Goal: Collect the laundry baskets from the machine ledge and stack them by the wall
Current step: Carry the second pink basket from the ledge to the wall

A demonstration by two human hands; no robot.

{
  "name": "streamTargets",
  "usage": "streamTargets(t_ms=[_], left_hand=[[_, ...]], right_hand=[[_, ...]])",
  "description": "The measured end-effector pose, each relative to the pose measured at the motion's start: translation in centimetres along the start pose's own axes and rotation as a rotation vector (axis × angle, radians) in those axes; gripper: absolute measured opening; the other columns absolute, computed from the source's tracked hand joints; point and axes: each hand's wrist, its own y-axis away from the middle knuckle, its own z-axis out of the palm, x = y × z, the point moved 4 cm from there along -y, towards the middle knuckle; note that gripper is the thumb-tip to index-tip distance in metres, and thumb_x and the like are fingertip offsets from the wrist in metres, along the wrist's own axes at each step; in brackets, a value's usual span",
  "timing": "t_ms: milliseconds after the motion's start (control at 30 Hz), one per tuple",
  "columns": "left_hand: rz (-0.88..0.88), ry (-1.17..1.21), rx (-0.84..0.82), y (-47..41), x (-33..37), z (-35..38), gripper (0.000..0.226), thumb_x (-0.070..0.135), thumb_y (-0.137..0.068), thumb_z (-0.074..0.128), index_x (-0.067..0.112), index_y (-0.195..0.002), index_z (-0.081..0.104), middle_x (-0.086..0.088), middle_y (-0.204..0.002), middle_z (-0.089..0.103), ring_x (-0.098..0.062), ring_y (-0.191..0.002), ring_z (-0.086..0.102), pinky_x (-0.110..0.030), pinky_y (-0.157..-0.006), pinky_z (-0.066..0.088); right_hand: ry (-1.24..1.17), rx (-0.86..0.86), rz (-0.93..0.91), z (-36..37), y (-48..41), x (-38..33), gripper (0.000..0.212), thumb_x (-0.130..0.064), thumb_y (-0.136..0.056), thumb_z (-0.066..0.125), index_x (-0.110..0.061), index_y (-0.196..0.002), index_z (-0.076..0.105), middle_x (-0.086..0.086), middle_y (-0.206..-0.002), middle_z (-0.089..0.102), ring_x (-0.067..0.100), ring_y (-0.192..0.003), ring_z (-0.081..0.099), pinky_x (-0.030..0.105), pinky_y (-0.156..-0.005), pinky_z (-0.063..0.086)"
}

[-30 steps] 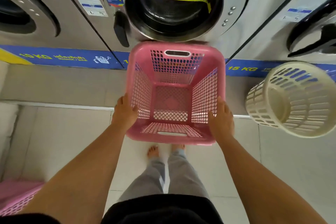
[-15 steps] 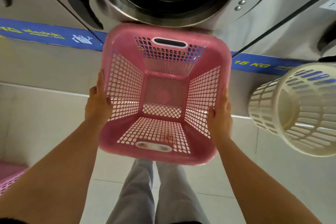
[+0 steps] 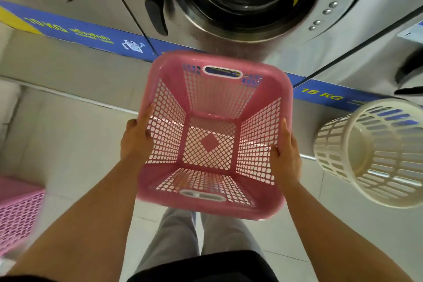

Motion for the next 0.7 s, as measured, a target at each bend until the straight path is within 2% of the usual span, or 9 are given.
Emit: streamTargets(t_ms=[233,400,567,700], left_hand=[[-0.114,0.084,0.149,6.1,-5.7,-4.0,0.065,0.012,-0.094,0.042,0.047,-0.147,0.025,-0.013,-0.119,0.051,-0.035,-0.096,0.059,-0.039,-0.079,0.048],[-0.234,0.149,0.262,10.0,-12.0,-6.9,0.062,0.013,-0.095,0.041,0.044,-0.147,0.027,-0.014,-0.124,0.05,-0.036,-0.101,0.059,-0.039,-0.079,0.05],[-0.309,0.234,0.362,15.3,-19.8,-9.8,0.067,0.009,-0.092,0.042,0.046,-0.146,0.027,-0.015,-0.123,0.051,-0.035,-0.096,0.059,-0.04,-0.078,0.05],[-0.324,0.28,0.517,20.2,-26.5,-12.6,0.066,0.003,-0.088,0.045,0.039,-0.144,0.038,-0.018,-0.116,0.058,-0.034,-0.085,0.061,-0.04,-0.071,0.052]], right_hand=[[-0.002,-0.054,-0.132,-0.2,2.5,-5.3,0.079,-0.006,-0.088,0.051,-0.039,-0.152,0.019,0.012,-0.14,0.046,0.034,-0.108,0.058,0.038,-0.077,0.048],[-0.024,-0.114,-0.271,1.3,4.7,-11.9,0.078,-0.005,-0.089,0.05,-0.04,-0.152,0.019,0.011,-0.144,0.043,0.035,-0.11,0.058,0.045,-0.085,0.051],[0.013,-0.164,-0.416,4.2,9.0,-18.8,0.078,-0.008,-0.09,0.048,-0.043,-0.152,0.015,0.006,-0.148,0.04,0.036,-0.111,0.058,0.049,-0.086,0.052],[-0.009,-0.212,-0.543,7.3,13.5,-24.0,0.078,-0.009,-0.09,0.048,-0.041,-0.153,0.014,0.006,-0.149,0.037,0.035,-0.115,0.055,0.044,-0.087,0.048]])
